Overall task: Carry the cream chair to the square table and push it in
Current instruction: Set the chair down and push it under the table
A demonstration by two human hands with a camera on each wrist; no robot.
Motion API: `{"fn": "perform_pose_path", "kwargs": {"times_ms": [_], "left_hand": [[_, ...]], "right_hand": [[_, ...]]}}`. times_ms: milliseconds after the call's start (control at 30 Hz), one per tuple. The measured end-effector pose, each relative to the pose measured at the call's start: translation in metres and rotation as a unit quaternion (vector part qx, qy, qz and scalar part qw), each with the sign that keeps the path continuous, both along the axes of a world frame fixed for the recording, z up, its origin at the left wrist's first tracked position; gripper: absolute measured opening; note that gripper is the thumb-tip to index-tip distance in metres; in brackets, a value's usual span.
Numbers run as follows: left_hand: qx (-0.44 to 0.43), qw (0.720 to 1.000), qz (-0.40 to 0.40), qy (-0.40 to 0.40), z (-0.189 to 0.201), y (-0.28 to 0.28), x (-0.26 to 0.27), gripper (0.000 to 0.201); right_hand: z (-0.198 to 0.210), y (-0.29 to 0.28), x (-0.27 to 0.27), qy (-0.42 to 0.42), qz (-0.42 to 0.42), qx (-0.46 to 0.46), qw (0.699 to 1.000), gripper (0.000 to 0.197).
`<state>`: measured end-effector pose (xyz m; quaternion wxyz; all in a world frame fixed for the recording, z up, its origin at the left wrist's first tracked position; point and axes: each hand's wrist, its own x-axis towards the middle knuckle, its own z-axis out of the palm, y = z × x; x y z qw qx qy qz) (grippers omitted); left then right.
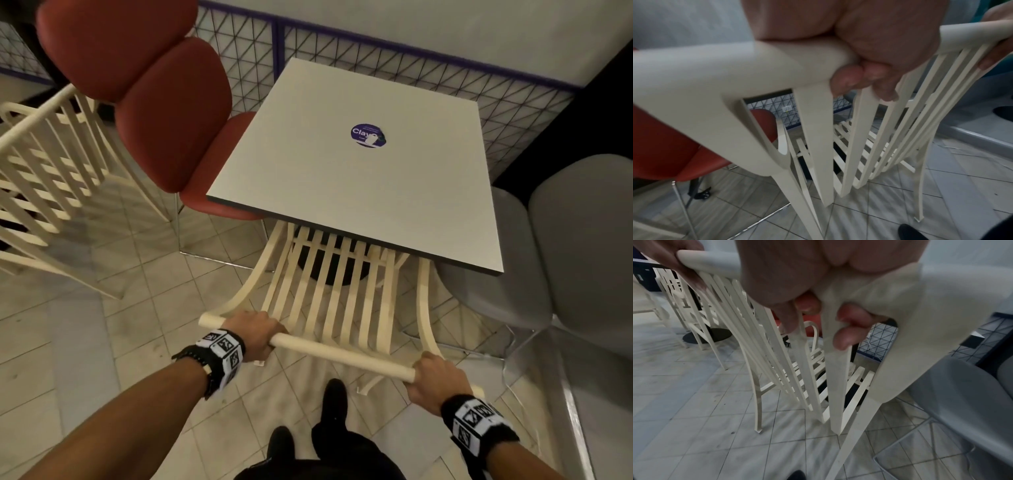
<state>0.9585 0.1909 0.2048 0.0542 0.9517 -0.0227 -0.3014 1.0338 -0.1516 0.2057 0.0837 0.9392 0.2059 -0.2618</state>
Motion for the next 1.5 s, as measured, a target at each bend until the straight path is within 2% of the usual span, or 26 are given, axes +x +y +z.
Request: {"fn": "perform_pose_path", "kwargs": {"times_ms": [200,367,433,500,567,667,767,967,1133,1500], "left_hand": [[-0.001,0.999,0.028,-0.015,-0.014,0.020,0.027,0.037],[0.007,0.999,0.030,-0.038,-0.027,0.024,0.033,0.028],[0.012,0.998,0.024,-0.063,-0.031,0.028,0.031,0.032],[0.039,0.996,0.031,-0.078,-0.033,0.032,0.030,0.044],[0.066,0.993,0.067,-0.068,-0.034,0.037,0.028,0.051],[0.094,0.987,0.124,-0.029,-0.031,0.041,0.026,0.048],[0.115,0.983,0.142,-0.014,-0.029,0.039,0.026,0.047],[0.121,0.983,0.137,0.003,-0.030,0.042,0.023,0.049],[0.140,0.982,0.125,0.003,-0.034,0.046,0.013,0.052],[0.121,0.985,0.123,-0.001,-0.036,0.039,0.007,0.046]], "right_hand": [[-0.005,0.019,0.033,-0.027,0.003,0.023,0.999,0.031],[-0.012,0.011,0.043,-0.015,0.004,0.036,0.999,0.027],[-0.014,0.004,0.047,-0.007,0.006,0.044,0.999,0.026],[-0.017,0.001,0.050,-0.005,0.003,0.043,0.999,0.027],[-0.019,0.002,0.050,-0.002,-0.002,0.036,0.999,0.027],[-0.021,0.003,0.051,0.006,-0.011,0.023,1.000,0.026],[-0.019,0.004,0.050,0.017,-0.025,0.019,0.999,0.026],[-0.018,0.009,0.038,0.025,-0.055,0.007,0.998,0.031],[-0.024,0.007,0.021,0.019,-0.043,0.002,0.999,0.029],[-0.020,0.004,0.020,0.004,-0.055,-0.006,0.998,0.034]]}}
